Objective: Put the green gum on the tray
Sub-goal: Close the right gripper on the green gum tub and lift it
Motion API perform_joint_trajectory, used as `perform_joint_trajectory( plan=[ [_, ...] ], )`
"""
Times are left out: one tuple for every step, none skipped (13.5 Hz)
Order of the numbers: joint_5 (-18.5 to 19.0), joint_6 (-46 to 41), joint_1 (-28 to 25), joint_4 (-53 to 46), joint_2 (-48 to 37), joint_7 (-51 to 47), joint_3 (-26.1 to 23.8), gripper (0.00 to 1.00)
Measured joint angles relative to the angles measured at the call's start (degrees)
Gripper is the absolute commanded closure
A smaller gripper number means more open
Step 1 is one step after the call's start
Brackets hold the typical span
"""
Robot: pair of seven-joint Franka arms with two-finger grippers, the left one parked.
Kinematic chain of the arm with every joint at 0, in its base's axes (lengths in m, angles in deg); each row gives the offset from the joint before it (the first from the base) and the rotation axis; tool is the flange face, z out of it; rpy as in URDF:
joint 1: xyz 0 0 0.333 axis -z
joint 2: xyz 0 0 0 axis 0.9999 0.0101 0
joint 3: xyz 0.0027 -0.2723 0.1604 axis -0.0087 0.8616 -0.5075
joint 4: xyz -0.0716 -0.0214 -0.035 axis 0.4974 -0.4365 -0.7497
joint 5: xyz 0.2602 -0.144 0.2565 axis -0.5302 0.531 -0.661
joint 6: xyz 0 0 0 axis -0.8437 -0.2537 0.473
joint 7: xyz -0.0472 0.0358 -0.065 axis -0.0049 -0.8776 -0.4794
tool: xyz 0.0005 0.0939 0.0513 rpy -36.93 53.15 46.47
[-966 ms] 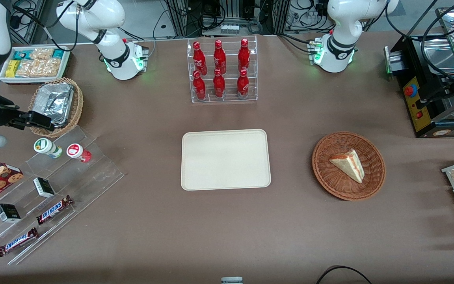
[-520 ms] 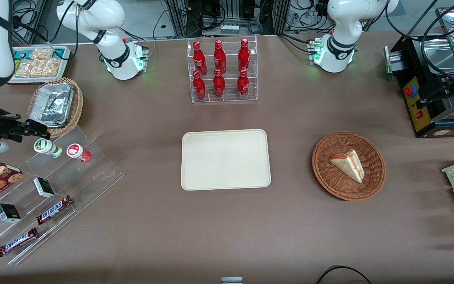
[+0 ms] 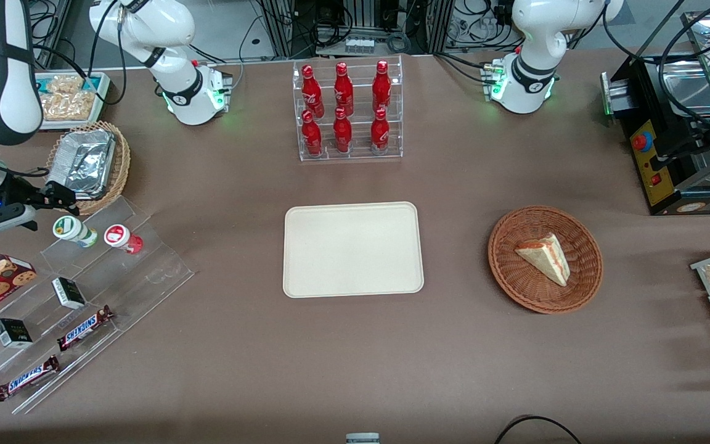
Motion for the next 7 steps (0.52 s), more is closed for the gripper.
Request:
perform_joint_trajectory(
  plan=[
    [0.0,1.5,0.0,1.2,0.0,1.3,0.2,0.01],
    [0.0,2.5,0.0,2.2,0.0,2.3,0.5,0.01],
    [0.0,3.4,0.0,2.9,0.0,3.4,0.9,0.01],
    [0.0,4.1,0.0,3.4,0.0,4.1,1.0,0.01],
    [0.0,4.4,0.0,3.6,0.1,4.7,1.1,0.01],
    [0.0,4.6,0.0,3.9,0.2,4.9,1.2,0.01],
    [0.0,4.8,0.0,4.2,0.4,5.3,1.4,0.01]
  ],
)
